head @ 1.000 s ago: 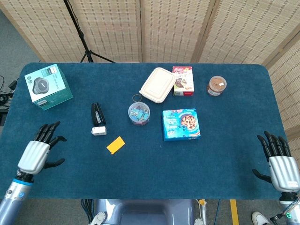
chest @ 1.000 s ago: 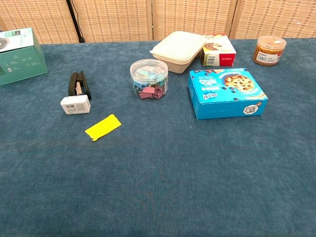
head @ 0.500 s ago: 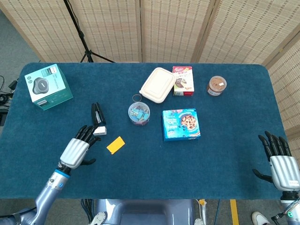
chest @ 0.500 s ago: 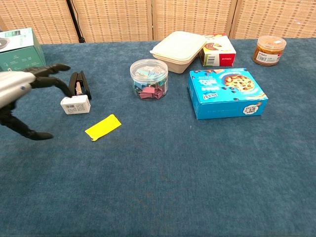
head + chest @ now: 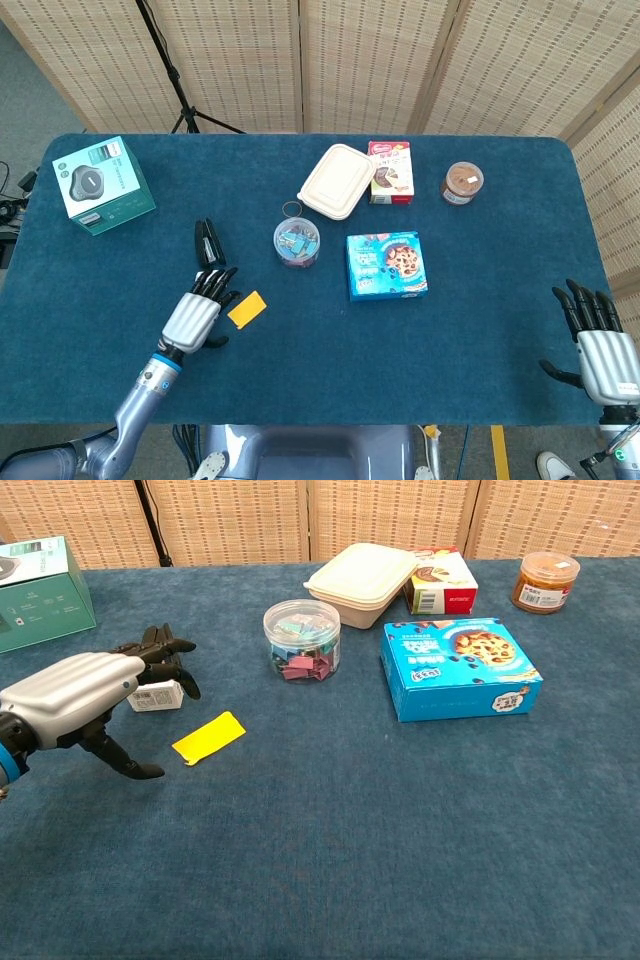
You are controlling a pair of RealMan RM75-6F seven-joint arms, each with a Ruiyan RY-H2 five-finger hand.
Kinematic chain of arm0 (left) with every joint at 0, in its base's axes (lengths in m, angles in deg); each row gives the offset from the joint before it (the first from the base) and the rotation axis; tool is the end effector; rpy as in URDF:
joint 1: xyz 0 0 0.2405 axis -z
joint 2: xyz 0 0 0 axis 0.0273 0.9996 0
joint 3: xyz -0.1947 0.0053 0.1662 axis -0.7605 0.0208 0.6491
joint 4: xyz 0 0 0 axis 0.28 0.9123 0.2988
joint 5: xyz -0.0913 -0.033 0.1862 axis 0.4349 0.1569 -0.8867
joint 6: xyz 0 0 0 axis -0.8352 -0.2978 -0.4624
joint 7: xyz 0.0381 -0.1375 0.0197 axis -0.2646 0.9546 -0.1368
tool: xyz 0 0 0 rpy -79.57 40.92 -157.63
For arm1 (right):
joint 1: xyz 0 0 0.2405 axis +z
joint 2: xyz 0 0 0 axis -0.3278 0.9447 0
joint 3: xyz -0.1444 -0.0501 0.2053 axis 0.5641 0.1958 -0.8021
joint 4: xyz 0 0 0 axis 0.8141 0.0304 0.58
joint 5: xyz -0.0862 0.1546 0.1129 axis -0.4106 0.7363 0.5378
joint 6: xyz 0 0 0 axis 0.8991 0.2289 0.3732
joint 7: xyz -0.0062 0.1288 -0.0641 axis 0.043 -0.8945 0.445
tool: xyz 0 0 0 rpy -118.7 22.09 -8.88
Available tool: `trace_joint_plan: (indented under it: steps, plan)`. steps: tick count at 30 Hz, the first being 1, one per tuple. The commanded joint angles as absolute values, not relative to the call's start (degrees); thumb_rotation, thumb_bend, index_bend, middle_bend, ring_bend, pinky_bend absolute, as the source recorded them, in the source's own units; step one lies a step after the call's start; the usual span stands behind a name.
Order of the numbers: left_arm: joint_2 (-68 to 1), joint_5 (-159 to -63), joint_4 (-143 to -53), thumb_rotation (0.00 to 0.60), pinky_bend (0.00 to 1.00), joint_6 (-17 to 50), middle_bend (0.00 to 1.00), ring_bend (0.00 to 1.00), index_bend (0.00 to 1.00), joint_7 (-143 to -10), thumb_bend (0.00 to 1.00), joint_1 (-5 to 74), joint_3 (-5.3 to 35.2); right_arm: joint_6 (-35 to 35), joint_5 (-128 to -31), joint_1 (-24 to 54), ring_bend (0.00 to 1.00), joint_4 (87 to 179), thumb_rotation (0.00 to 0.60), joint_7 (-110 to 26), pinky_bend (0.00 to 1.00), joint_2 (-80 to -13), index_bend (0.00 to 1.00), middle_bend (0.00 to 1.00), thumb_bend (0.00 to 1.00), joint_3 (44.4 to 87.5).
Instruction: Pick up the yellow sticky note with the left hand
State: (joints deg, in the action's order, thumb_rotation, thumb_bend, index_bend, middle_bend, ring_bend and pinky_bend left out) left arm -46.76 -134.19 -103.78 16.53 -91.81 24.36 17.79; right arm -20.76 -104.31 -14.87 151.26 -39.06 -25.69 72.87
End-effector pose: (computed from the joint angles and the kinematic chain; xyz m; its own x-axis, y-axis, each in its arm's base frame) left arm -0.1978 0.2666 -0.0440 0.4273 0.1954 0.8827 0.8591 -0.3920 -0.3291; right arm -0.3114 -0.1797 0.1683 0.4450 0.0006 0.8955 -0.8953 -0.0199 0.4450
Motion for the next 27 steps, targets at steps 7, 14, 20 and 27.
trace_joint_plan:
  steps: [7,14,20,27]
  plan:
    - [-50.46,-134.23,-99.08,0.6,0.0,15.66,0.0,0.0,0.29,-90.96,0.0,25.6,17.83,-20.45,-103.74,-14.84,0.0,151.0,0.6,-39.83,0.0,-25.6,0.0,0.0,0.0,72.75]
    - [-51.67,-133.79,-97.25,0.6,0.0,15.68,0.0,0.0,0.29,-90.59,0.0,26.38,17.72,-20.05,-103.4,-14.68,0.0,150.8,0.6,-40.11,0.0,-25.62,0.0,0.0,0.0,72.69]
    - [-52.89,-133.25,-95.67,0.6,0.0,16.24,0.0,0.0,0.29,-90.78,0.0,27.25,17.56,-19.91,-103.19,-14.65,0.0,150.67,0.6,-40.09,0.0,-25.65,0.0,0.0,0.0,72.67]
    - [-53.47,-132.96,-94.77,0.6,0.0,16.12,0.0,0.0,0.29,-90.71,0.0,28.01,17.21,-19.74,-102.91,-14.59,0.0,150.51,0.6,-40.31,0.0,-25.64,0.0,0.0,0.0,72.58]
